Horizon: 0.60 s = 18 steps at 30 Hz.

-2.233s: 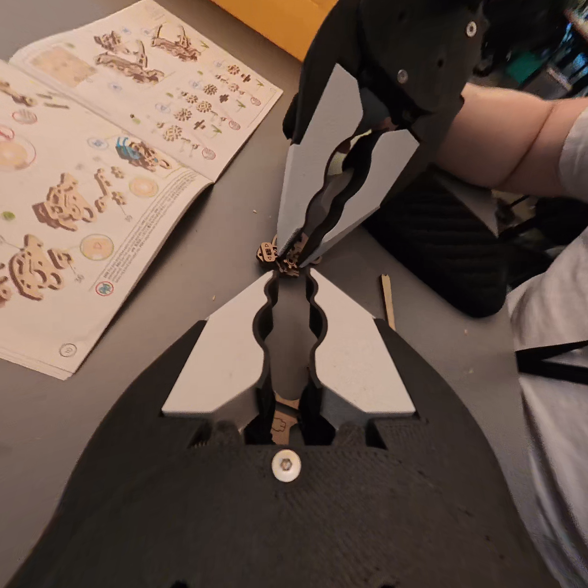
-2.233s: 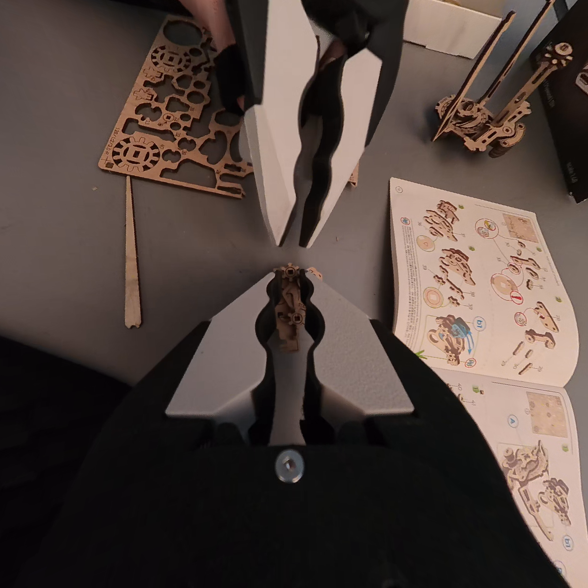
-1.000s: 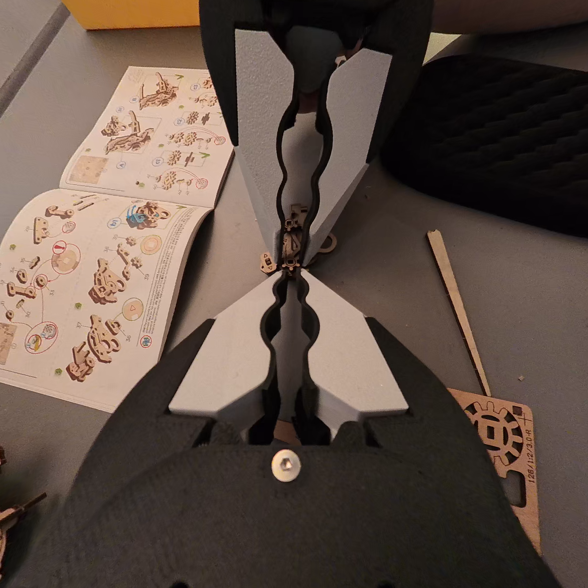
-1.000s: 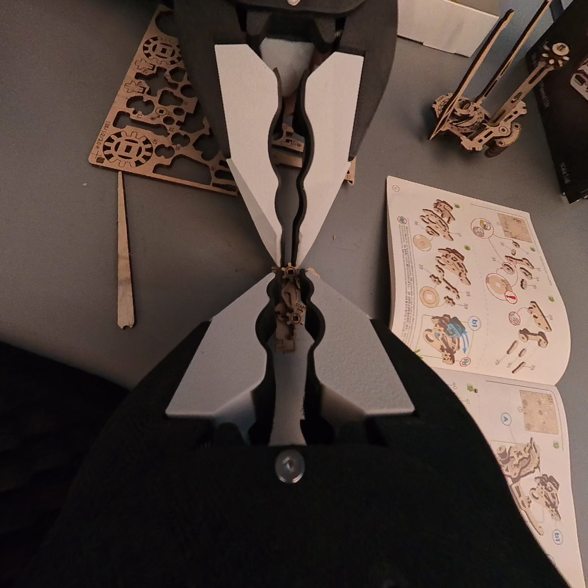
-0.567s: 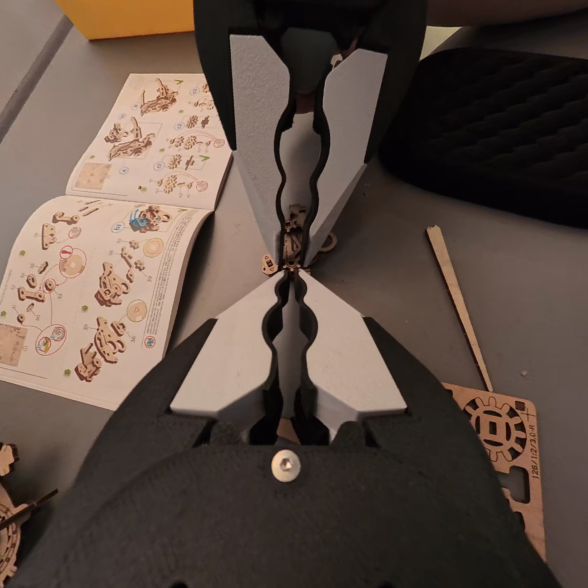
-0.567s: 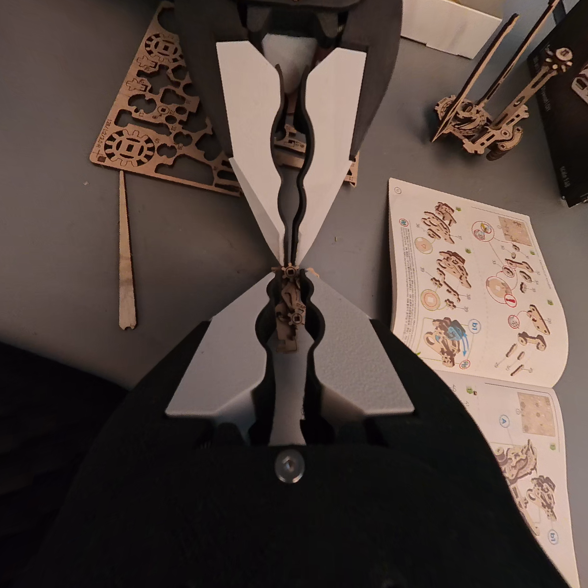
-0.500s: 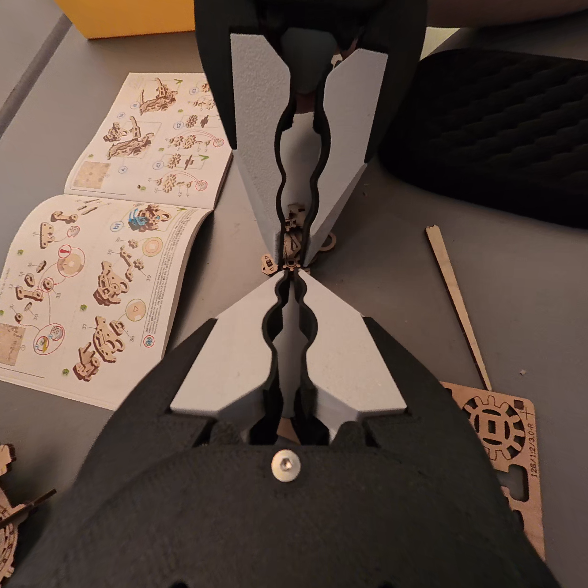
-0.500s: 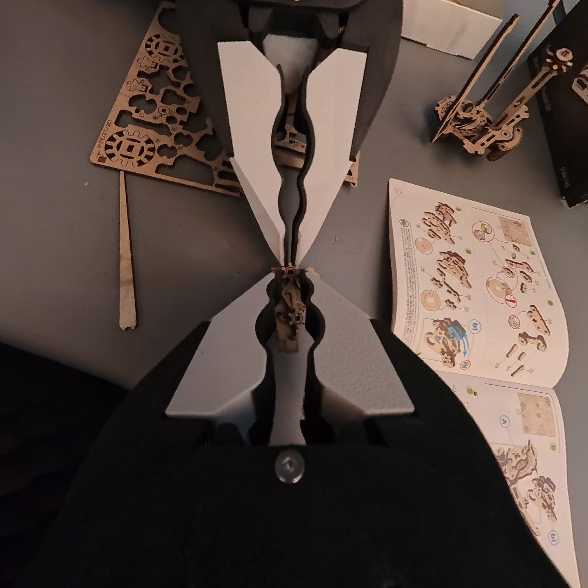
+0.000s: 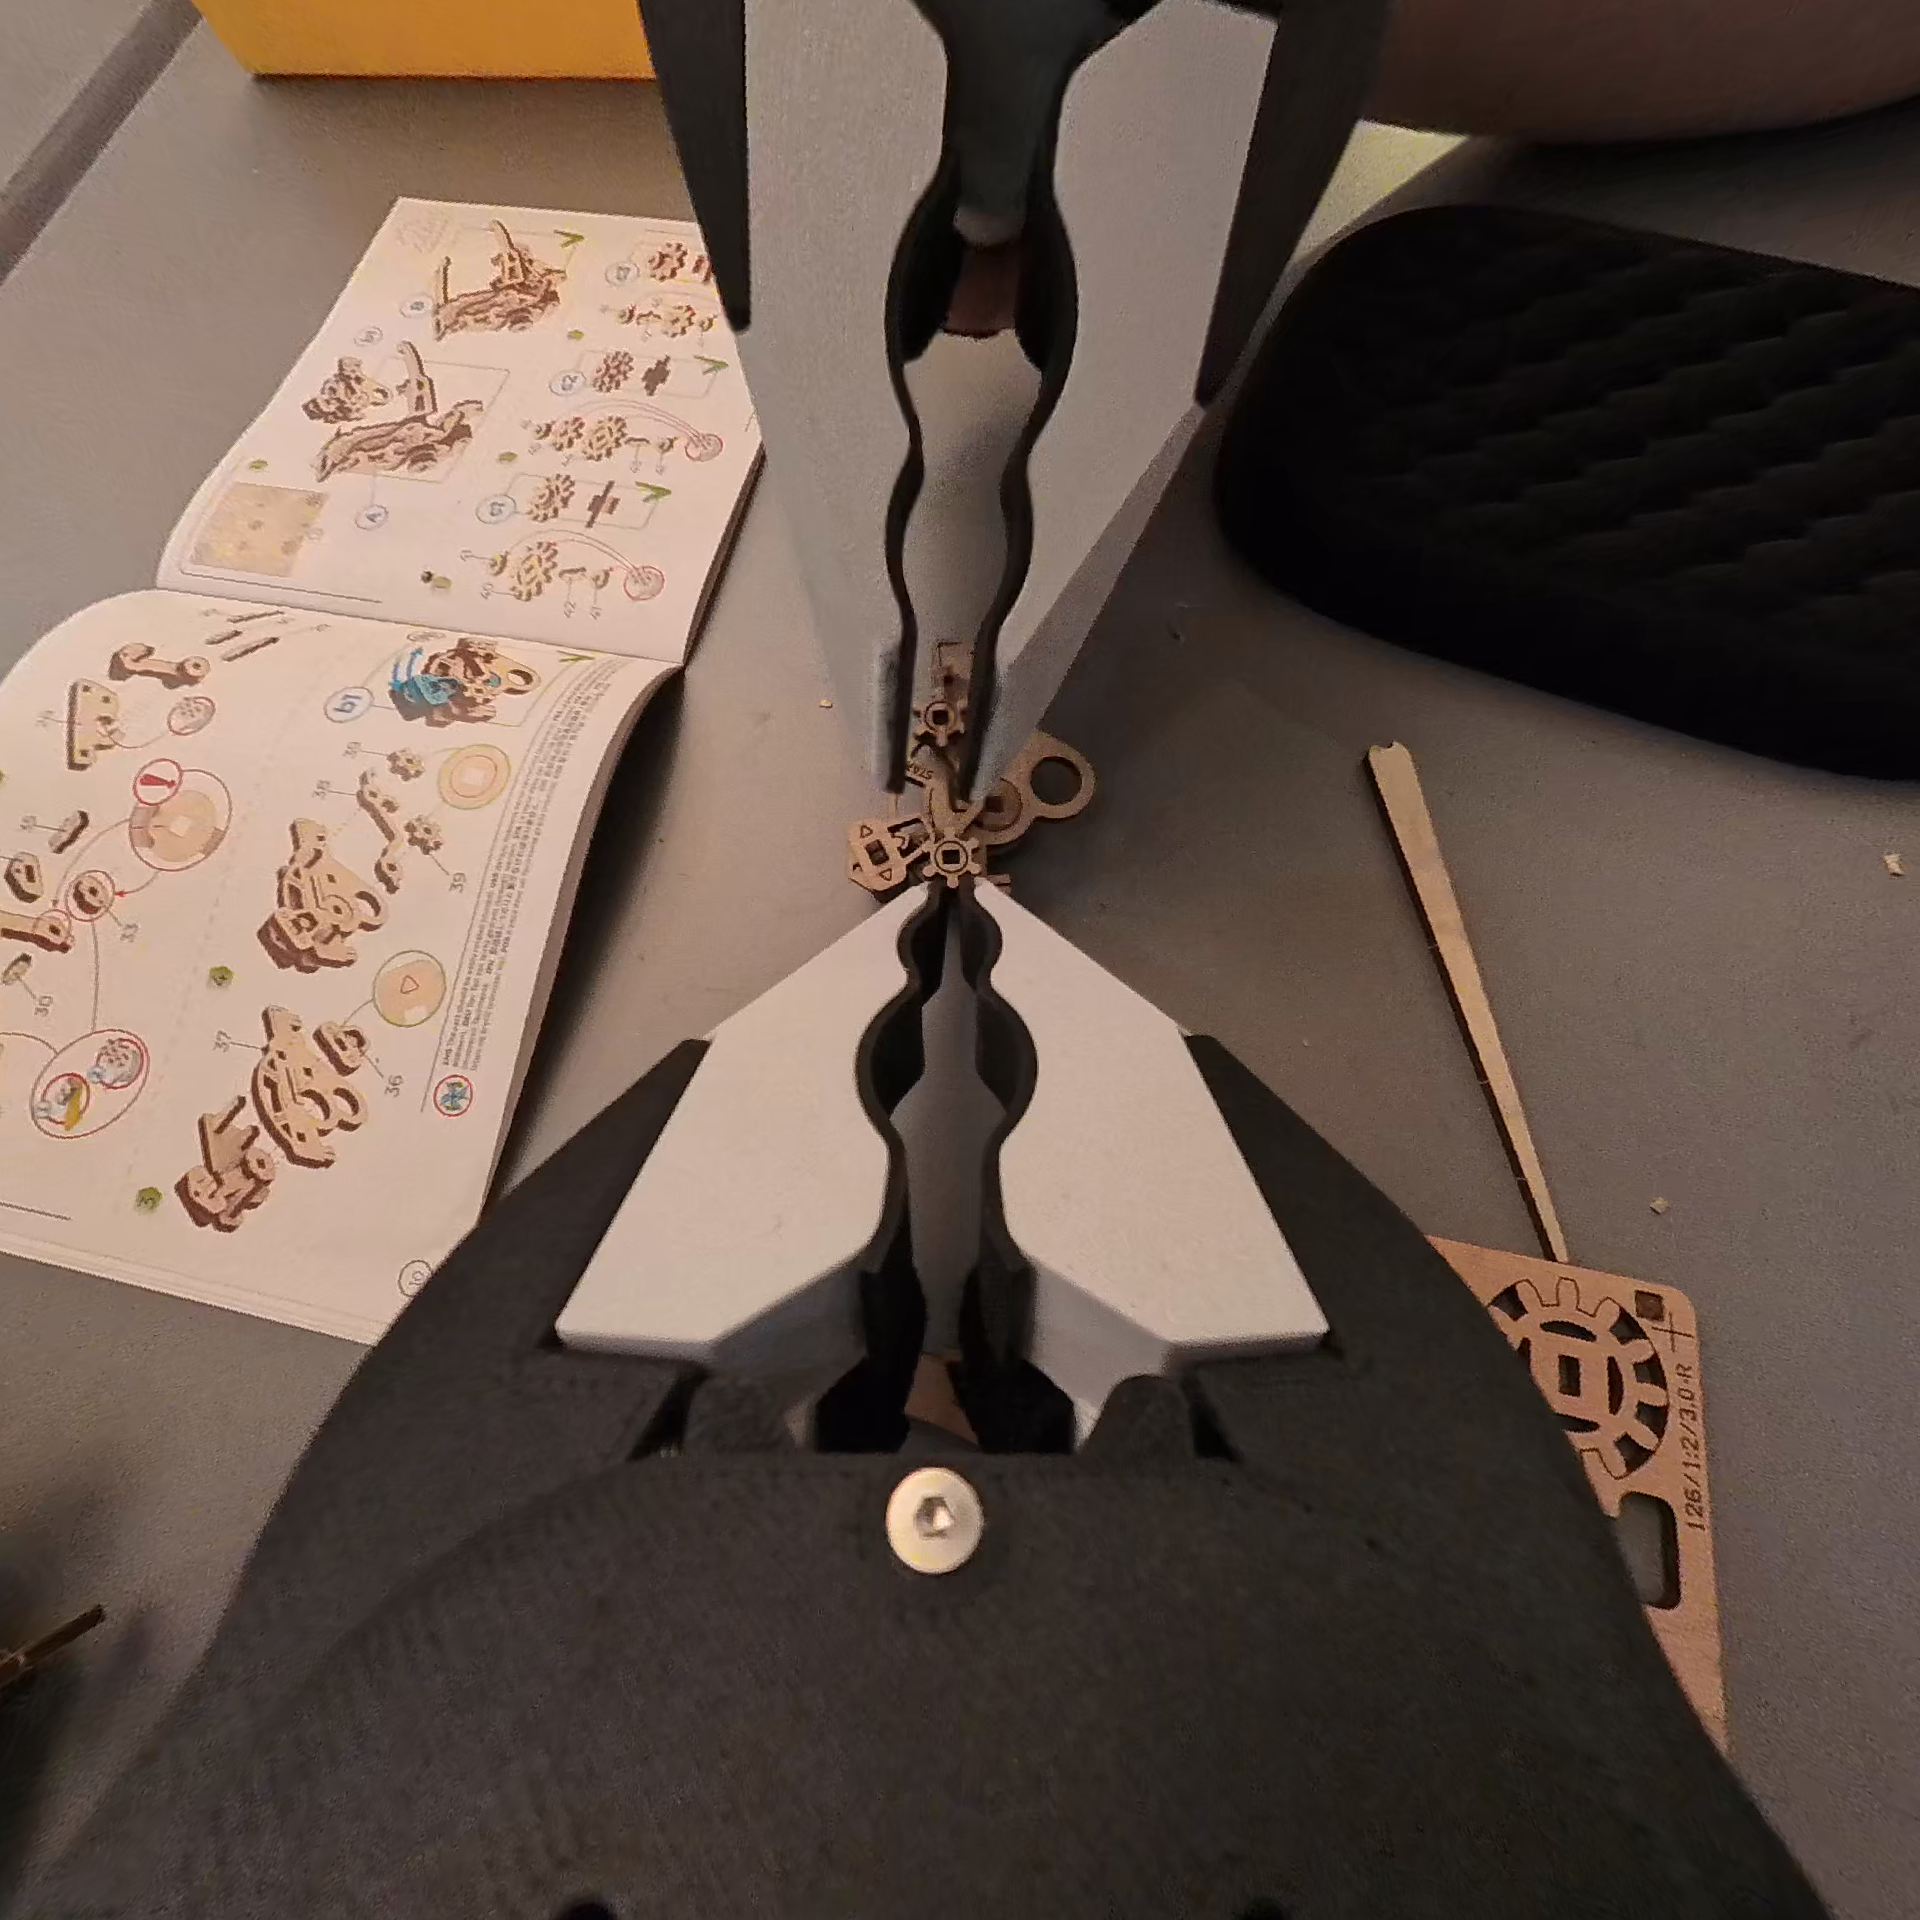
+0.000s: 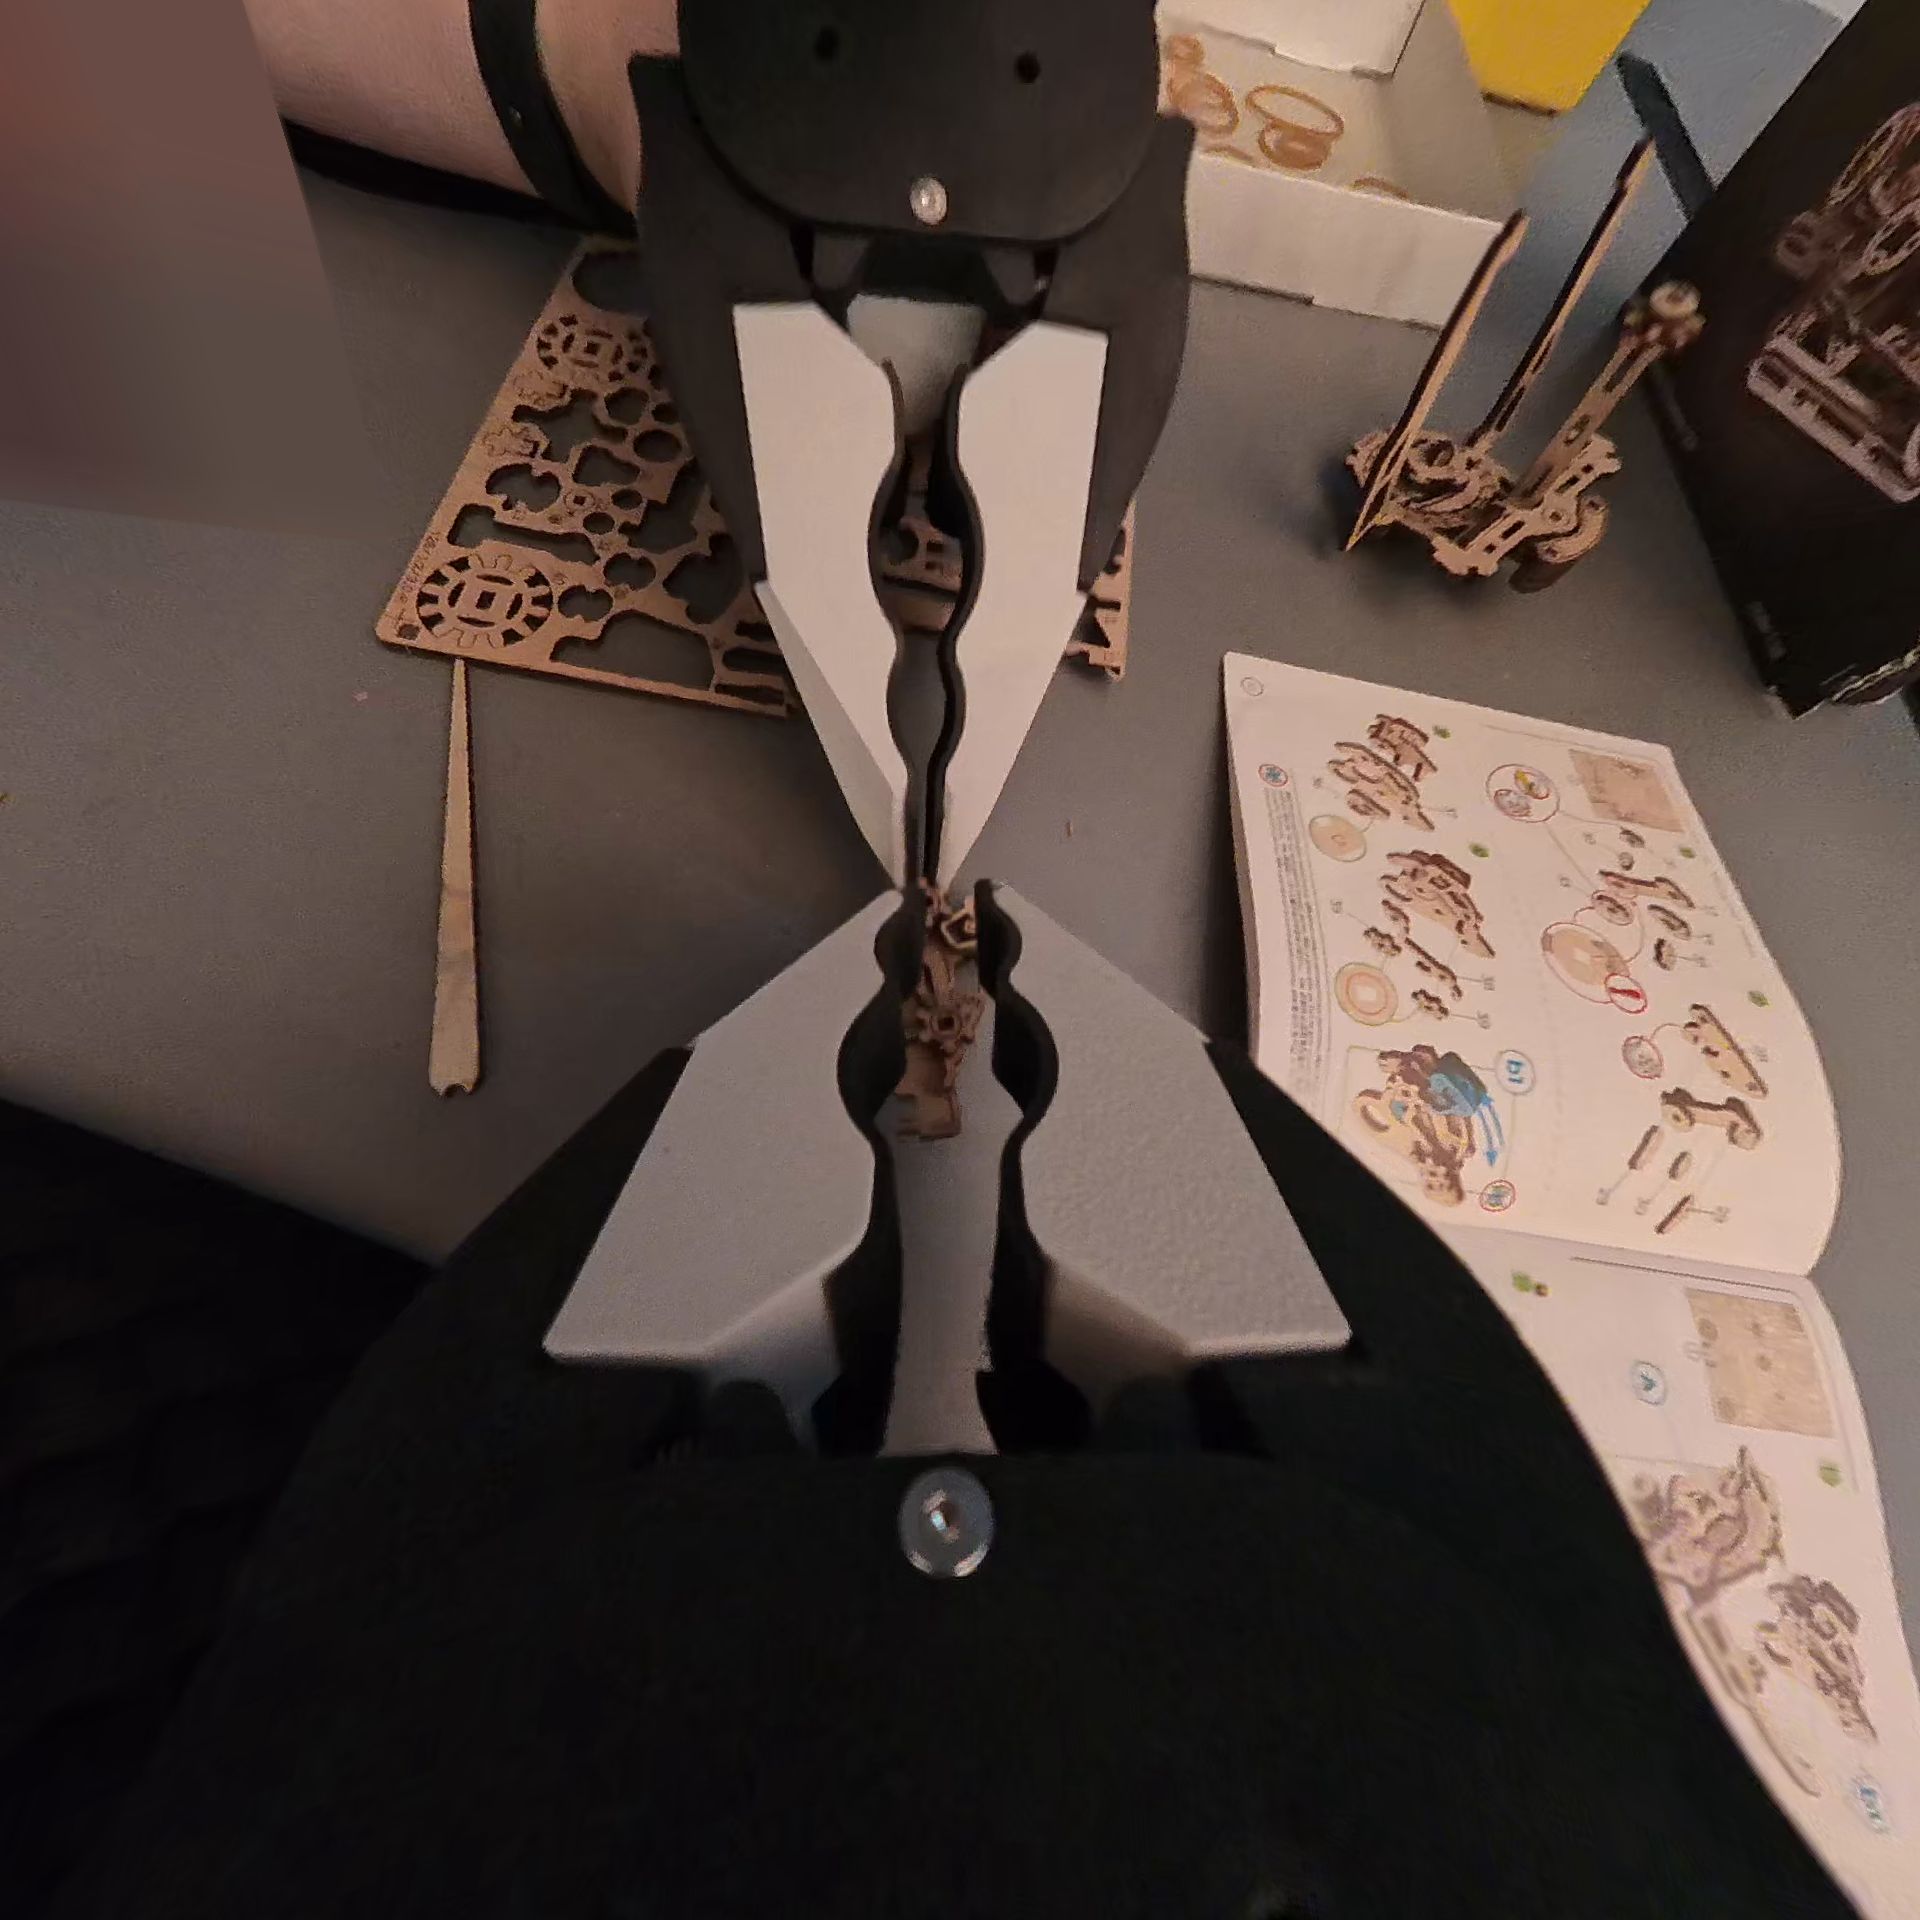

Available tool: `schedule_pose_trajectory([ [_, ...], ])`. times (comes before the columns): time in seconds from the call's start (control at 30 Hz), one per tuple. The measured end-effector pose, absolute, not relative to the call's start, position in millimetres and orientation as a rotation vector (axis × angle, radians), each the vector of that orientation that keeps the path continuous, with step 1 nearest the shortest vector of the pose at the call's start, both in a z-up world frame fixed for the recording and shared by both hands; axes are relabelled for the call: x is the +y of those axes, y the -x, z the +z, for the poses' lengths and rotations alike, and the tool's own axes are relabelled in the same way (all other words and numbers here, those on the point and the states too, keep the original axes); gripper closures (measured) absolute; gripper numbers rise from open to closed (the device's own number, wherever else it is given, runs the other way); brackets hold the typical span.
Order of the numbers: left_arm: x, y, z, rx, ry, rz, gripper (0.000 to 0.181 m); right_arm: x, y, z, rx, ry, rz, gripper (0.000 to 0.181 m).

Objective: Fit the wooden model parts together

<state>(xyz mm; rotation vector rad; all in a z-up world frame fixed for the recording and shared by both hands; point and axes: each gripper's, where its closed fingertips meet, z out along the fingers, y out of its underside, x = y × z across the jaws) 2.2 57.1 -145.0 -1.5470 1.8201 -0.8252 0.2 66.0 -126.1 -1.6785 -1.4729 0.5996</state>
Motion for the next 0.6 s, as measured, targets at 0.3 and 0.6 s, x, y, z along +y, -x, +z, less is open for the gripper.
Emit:
schedule_pose_trajectory([
  [0.3, 57, -2, -144, 1.816, 1.544, -0.836, 0.181, 66, -10, -140, -1.504, 1.714, 0.606, 0.171],
  [0.6, 58, 0, -143, 1.821, 1.537, -0.799, 0.181, 64, -11, -144, -1.525, 1.72, 0.607, 0.173],
])
